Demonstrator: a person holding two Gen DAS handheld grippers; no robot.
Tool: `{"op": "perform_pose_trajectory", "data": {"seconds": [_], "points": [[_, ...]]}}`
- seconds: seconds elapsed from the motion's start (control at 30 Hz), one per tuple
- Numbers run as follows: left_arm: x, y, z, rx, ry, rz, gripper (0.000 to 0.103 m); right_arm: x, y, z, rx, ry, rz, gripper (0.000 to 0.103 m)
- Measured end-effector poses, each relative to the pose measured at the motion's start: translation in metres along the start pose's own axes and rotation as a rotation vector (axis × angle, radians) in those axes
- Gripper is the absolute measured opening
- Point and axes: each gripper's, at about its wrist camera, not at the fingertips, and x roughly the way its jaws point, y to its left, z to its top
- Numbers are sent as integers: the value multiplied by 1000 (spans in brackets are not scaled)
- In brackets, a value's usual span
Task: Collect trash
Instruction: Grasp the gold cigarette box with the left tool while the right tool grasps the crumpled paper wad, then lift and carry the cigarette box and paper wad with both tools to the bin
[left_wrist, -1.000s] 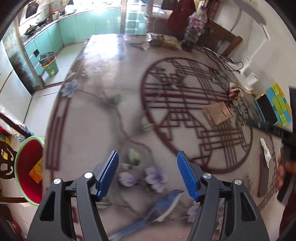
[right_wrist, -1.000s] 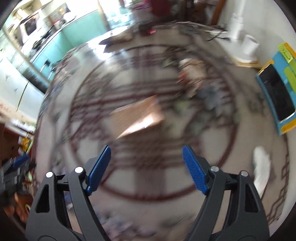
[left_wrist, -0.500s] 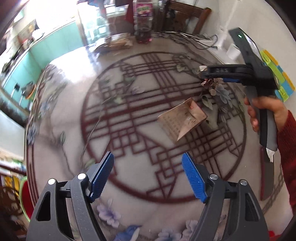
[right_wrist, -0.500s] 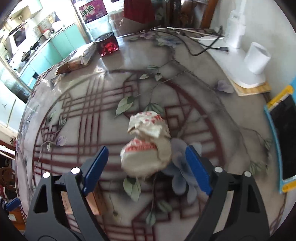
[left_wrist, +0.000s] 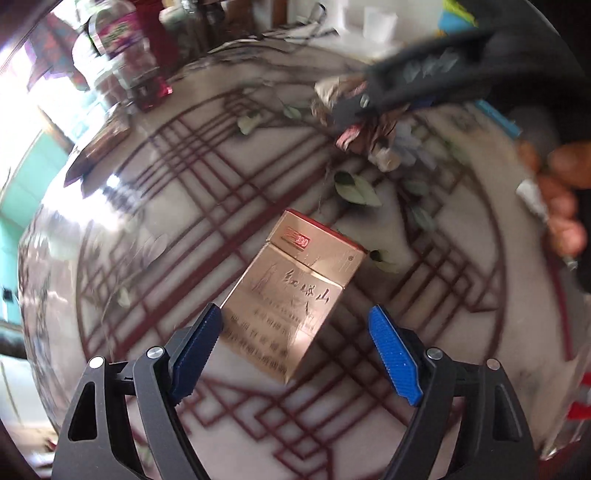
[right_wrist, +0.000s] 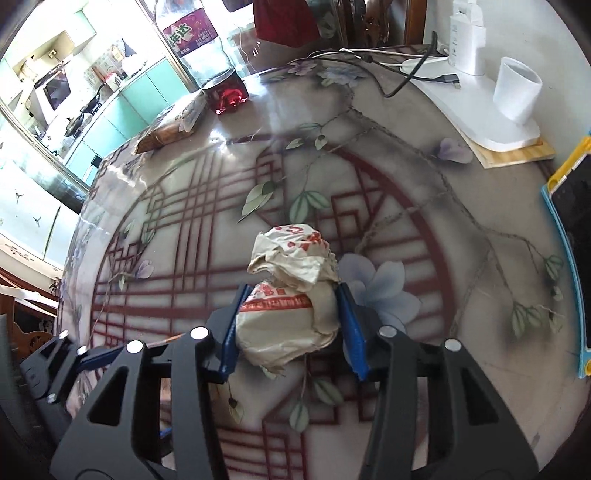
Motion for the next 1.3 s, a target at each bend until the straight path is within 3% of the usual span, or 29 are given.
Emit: {"op": "perform_pose_trajectory", "data": {"seconds": [0.1,0.17,0.43,0.7,0.9,1.0,1.03,1.3], "points": [[5,-2,7,22,0,8,81,-5,1,-5,1,-3,5,46],[1,-1,11,2,-14,-8,72,-8,2,-7,-7,-5,2,46],[-7,16,13,-131,-51,-34,76,-12,12,-13,-17,-2,22,46],[4,15,21,-52,-28,-31,82,-13,10,-14,-5,5,36,46],[16,15,19,-54,2,-42,82,-15,7,-18,4,10,38,46],[17,11,17,-45,-1,-55,74,-14,6,-20,9,15,40,46],[18,9,17,-37,-1,-49,66,-14,6,-21,10,16,42,46],[-9,5,13,-87,-46,-63,61,-26,13,-24,9,-3,44,46]]}}
